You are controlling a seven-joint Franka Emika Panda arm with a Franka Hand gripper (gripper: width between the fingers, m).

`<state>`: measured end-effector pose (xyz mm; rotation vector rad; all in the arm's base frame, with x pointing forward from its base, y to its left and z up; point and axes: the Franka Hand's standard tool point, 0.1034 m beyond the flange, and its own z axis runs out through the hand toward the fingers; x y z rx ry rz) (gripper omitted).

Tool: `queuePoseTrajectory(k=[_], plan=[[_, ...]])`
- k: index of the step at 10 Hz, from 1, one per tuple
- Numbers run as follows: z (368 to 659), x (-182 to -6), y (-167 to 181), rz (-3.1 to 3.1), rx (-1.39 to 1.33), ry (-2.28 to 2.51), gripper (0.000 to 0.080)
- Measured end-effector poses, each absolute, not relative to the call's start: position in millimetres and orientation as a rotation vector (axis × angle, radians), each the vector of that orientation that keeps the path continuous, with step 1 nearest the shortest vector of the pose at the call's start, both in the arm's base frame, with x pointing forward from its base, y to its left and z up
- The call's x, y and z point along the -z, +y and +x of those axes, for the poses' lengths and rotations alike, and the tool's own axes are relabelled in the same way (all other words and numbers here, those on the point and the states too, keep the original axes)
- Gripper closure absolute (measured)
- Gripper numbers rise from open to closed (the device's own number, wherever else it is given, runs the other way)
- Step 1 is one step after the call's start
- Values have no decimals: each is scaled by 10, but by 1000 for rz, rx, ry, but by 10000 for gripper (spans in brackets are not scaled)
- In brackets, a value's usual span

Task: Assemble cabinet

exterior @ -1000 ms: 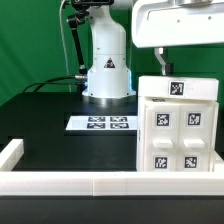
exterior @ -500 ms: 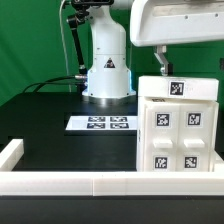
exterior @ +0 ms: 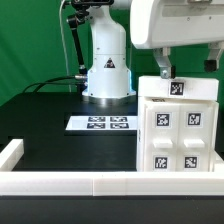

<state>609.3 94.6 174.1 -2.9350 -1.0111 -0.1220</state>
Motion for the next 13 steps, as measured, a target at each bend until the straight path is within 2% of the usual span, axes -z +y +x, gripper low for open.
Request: queuePoseTrajectory(k=[7,9,10,11,13], plan=[[6013,-1620,793,-2671,89,-1663,2],[6002,-1583,764,-2650,77,-1699,2],[5996,-1563,756,-2651,72,-1695,146],[5998,-1565,753,-2652,72,-1694,241],[5999,-1565,750,-2657,72,-1685,241]])
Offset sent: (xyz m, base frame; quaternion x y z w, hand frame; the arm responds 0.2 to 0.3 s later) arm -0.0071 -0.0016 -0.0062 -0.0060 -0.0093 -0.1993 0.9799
